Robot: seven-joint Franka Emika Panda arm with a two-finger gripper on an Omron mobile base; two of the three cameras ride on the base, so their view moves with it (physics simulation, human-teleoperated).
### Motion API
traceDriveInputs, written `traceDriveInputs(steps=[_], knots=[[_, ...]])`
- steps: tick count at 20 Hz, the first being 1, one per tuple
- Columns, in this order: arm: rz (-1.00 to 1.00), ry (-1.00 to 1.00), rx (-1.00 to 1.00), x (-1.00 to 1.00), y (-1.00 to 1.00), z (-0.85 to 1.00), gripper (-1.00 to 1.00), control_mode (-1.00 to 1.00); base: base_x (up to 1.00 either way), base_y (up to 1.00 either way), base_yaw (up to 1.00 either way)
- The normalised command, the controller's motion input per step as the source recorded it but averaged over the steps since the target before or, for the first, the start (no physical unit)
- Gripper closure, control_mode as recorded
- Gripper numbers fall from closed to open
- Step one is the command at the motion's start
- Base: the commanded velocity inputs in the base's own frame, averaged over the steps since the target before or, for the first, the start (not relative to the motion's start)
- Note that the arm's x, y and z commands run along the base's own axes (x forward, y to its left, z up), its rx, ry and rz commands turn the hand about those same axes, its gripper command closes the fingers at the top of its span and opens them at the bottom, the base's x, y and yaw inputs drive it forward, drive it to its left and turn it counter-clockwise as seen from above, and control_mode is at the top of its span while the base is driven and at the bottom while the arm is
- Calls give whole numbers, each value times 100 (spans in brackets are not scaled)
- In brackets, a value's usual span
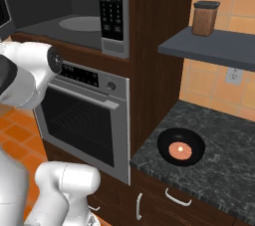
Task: Open the microwave, place the bowl with waffle inside the microwave, then close the microwave door and turn it on.
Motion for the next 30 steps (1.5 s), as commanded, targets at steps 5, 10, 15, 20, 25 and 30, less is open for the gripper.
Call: traceDriveInputs(steps=[5,10,15,20,25,30], knots=[[3,-12,0,25,81,24,-100,-100,0,0,0],[0,-11,0,33,98,9,-100,-100,0,0,0],[0,-5,0,52,84,0,-100,-100,0,0,0],[0,-8,0,24,49,7,-100,-100,0,0,0],[-10,-5,0,-77,-85,5,-100,-100,0,0,0],[-30,0,-11,-60,-100,-1,-100,-100,0,0,0]])
